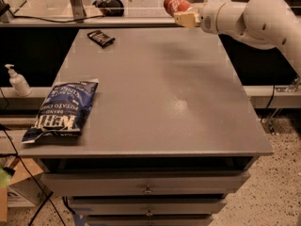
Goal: Move coke can near blue chip bag
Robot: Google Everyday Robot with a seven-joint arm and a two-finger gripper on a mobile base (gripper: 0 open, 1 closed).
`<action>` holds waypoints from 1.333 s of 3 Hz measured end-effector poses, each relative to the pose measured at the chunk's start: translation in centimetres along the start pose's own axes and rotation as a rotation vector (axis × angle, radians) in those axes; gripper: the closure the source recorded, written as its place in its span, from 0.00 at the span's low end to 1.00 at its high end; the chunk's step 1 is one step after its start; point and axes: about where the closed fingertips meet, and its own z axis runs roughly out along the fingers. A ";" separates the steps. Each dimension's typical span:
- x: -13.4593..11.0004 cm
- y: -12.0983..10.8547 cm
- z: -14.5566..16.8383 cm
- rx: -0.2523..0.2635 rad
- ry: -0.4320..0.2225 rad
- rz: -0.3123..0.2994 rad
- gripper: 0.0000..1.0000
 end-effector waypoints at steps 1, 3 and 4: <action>-0.2 3.1 -0.3 -0.074 0.022 -0.072 1.00; 2.0 13.5 -0.2 -0.349 0.060 -0.153 1.00; 3.6 18.7 0.2 -0.486 0.063 -0.135 1.00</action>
Offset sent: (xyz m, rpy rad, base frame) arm -0.0956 0.1000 -0.0282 -0.1740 0.0163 0.3951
